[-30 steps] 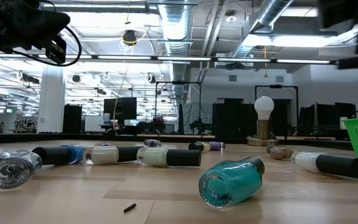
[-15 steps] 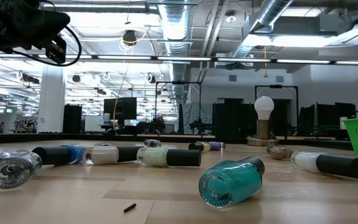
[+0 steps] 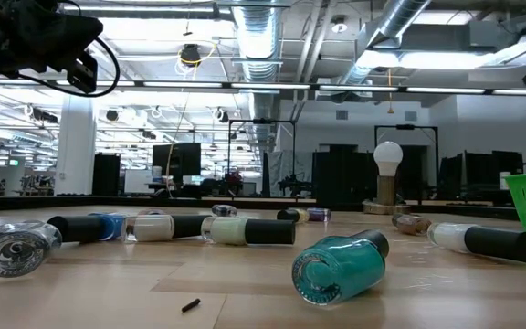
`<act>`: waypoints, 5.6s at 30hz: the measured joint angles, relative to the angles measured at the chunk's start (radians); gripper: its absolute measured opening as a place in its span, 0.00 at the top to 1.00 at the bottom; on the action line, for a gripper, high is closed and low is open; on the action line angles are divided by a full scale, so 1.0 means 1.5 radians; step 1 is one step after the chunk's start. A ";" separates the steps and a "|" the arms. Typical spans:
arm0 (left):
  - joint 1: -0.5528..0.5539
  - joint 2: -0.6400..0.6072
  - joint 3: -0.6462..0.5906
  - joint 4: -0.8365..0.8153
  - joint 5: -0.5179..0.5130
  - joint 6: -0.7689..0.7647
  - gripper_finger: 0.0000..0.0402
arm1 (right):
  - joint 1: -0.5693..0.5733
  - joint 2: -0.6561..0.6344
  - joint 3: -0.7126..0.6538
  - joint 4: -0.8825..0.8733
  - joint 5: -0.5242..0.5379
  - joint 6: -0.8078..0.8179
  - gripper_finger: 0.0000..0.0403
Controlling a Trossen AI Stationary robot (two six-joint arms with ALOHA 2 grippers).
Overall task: Pick & Place Nail Polish
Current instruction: Put the red nail polish into the green bin, then put the brown nail polish into the green bin
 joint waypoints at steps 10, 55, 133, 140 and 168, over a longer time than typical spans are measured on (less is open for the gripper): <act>0.000 0.000 0.000 0.002 0.000 0.000 0.97 | -0.049 -0.100 0.000 -0.003 -0.003 0.012 0.43; 0.000 0.012 0.000 0.008 0.000 0.000 0.97 | -0.375 0.267 0.309 -0.048 0.016 0.014 0.34; 0.000 0.022 0.000 0.009 0.000 0.000 0.97 | -0.284 -0.025 0.281 -0.276 0.075 0.130 0.87; 0.000 0.022 0.000 0.009 0.000 0.000 0.97 | -0.171 -0.065 0.210 -0.271 0.060 0.277 0.87; 0.000 0.022 0.000 0.020 -0.025 0.000 0.97 | -0.069 -0.050 -0.042 0.002 0.010 0.115 0.85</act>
